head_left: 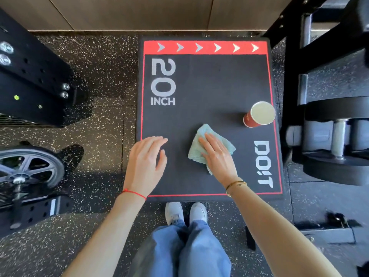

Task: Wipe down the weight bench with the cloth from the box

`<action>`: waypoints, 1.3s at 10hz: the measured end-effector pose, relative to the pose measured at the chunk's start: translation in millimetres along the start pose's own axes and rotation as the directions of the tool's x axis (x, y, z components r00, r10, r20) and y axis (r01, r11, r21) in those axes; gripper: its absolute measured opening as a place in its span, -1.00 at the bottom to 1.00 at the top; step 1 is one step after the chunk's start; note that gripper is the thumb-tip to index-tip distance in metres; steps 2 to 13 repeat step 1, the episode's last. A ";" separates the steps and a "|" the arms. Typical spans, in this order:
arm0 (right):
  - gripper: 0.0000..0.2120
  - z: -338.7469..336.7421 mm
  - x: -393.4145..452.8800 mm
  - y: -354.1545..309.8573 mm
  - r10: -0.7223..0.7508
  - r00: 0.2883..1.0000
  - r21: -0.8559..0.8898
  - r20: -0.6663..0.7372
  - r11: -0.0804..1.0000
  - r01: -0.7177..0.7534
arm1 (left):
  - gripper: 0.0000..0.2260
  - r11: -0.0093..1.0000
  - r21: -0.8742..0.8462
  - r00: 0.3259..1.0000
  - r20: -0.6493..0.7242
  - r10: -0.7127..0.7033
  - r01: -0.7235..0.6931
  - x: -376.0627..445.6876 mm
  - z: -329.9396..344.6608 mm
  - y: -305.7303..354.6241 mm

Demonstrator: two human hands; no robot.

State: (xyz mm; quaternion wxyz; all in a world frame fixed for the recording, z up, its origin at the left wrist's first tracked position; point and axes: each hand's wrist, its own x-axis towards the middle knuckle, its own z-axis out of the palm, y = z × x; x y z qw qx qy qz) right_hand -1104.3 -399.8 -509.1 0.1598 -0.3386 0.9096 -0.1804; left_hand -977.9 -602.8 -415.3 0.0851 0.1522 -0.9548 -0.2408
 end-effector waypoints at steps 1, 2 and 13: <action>-0.46 -17.4 -7.0 -9.1 0.027 0.998 0.043 0.050 0.999 -0.029 | -0.74 1.000 0.009 1.000 -0.015 0.002 -0.002 -3.6 -18.5 8.1; -0.46 -17.4 -7.0 -9.1 0.027 0.998 0.043 0.050 0.999 -0.029 | -0.74 1.000 0.009 1.000 -0.015 0.002 -0.002 -3.6 -18.5 8.1; -0.46 -17.4 -7.0 -9.1 0.027 0.998 0.043 0.050 0.999 -0.029 | -0.74 1.000 0.009 1.000 -0.015 0.002 -0.002 -3.6 -18.5 8.1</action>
